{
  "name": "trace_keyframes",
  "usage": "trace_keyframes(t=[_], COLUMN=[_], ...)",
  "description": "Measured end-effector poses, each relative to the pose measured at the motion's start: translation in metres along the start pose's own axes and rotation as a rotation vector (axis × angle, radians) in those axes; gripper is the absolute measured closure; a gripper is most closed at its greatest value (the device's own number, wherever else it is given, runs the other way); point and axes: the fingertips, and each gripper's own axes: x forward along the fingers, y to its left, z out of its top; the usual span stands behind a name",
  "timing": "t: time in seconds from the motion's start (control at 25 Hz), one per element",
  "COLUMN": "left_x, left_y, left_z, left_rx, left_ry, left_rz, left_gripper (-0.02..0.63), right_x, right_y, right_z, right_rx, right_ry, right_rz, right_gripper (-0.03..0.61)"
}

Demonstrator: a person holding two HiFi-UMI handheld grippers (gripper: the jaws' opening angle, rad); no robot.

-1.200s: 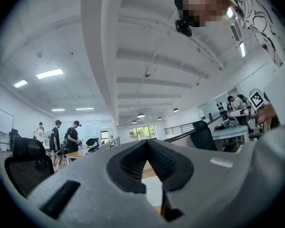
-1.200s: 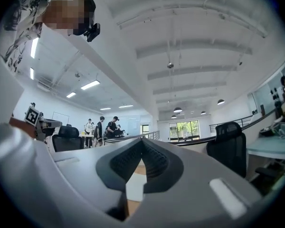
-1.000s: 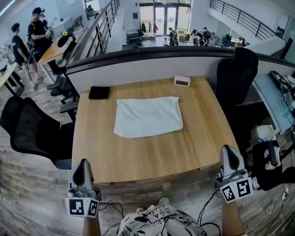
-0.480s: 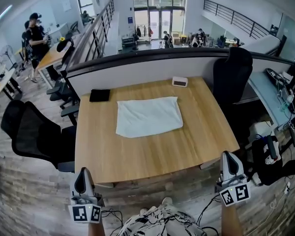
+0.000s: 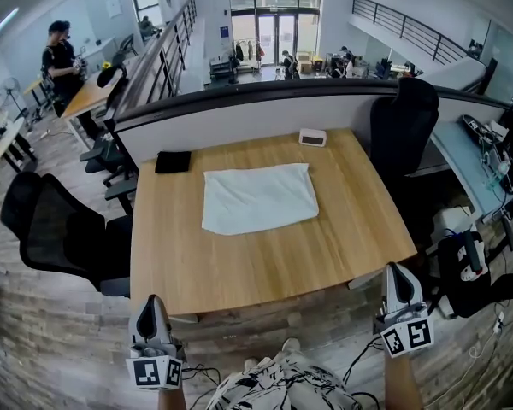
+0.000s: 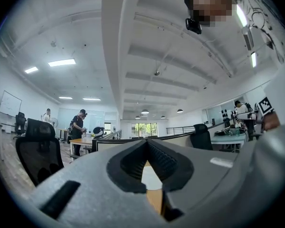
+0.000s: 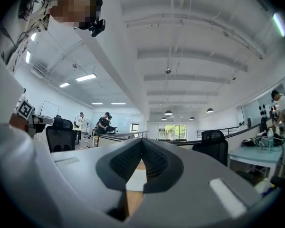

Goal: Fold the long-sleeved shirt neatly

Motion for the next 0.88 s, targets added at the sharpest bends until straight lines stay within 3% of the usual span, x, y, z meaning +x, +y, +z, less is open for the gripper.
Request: trace_keyframes(t=[0.88], left_x=[0.013], left_y=[0.001], left_z=[0.012], left_rx=[0.03], left_ry=[-0.021], left_rz=[0.013], left_gripper=[0.609], right_x=[0.028], right_y=[0.008], right_z=[0.002], right_rx=[0.01], right_ry=[-0.004], right_rz=[0.049], right_gripper=[0.571])
